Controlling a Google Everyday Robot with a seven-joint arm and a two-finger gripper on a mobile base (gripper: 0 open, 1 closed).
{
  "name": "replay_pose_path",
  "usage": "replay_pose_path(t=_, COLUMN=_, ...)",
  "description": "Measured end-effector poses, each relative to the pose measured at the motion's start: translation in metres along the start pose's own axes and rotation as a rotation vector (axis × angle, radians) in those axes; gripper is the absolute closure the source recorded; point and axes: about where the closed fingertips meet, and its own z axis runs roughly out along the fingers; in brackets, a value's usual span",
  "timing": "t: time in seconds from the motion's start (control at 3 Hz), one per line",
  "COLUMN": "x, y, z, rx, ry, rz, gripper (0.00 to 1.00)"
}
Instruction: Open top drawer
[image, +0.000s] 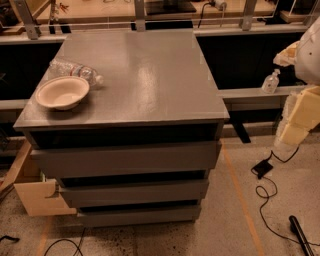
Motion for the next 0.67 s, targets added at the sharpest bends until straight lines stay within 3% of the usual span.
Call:
replay_pose_path(t=0.33, x=0.0, y=0.0, z=0.0, rx=0.002, ry=-0.001, rz=-0.001, gripper=0.0)
replay_pose_path(t=0.67, x=-0.002, y=0.013, z=0.02, rx=-0.004, ry=0.024, rz=-0.031, gripper=0.0)
